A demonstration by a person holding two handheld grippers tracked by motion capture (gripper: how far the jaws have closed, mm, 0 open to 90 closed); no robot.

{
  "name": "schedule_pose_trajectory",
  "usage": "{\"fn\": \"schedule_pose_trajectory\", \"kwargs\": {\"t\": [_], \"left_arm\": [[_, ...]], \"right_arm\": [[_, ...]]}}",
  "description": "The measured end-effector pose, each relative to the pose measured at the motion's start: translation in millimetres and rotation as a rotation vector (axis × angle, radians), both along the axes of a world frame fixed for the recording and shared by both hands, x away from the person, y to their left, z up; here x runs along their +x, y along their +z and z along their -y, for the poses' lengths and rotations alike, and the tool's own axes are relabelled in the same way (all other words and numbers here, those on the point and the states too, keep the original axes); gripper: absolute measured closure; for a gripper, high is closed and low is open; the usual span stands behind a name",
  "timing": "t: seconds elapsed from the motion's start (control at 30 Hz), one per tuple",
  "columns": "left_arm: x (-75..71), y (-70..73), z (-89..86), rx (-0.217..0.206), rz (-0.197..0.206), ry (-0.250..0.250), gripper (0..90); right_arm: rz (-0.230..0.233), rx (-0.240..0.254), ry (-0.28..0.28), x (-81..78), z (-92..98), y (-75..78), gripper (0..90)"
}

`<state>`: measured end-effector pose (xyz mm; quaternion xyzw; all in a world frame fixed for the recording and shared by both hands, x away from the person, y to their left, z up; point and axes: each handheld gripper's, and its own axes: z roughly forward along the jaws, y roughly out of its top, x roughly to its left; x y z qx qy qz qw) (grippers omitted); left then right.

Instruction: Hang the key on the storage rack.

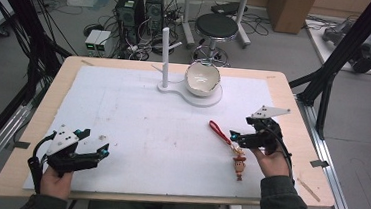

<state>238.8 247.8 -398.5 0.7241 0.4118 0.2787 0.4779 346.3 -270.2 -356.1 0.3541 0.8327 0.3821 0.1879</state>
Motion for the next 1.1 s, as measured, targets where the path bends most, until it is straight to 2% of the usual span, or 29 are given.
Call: {"fn": "schedule_pose_trajectory", "kwargs": {"t": [0.2,0.3,0.4,0.47,0.6,0.77,0.97,1.03,1.1], "left_arm": [[-0.3,0.0,-0.1,0.002,0.0,-0.001,20.2],[-0.2,0.2,-0.2,0.001,0.001,-0.001,20.2],[-0.1,0.4,-0.2,0.0,0.001,-0.001,20.2],[0.2,0.3,0.1,-0.001,0.002,-0.002,20.2],[0.5,0.3,1.1,-0.004,0.002,-0.004,20.1],[0.6,0.3,0.8,-0.005,0.001,-0.006,20.2],[0.5,0.3,0.1,-0.005,0.004,-0.003,20.2],[0.3,0.3,0.1,-0.004,0.004,-0.003,20.2],[0.4,0.3,0.0,-0.006,0.004,-0.002,20.2]], "right_arm": [[-0.05,-0.008,-0.003,11.3,-3.6,-5.2,25.3],[-0.083,-0.002,-0.005,18.0,-4.5,-13.2,27.9],[-0.096,-0.001,-0.005,20.0,-5.8,-17.4,30.3],[-0.118,-0.029,0.002,22.6,-9.9,-21.4,32.9],[-0.12,-0.034,0.009,24.9,-12.3,-22.9,36.4],[-0.166,-0.069,0.015,30.8,-16.8,-29.7,40.9],[-0.184,-0.096,0.012,35.2,-19.8,-36.2,44.8],[-0.184,-0.092,0.013,35.3,-19.6,-38.0,47.5],[-0.206,-0.088,0.01,35.9,-18.6,-44.7,51.3]]}}
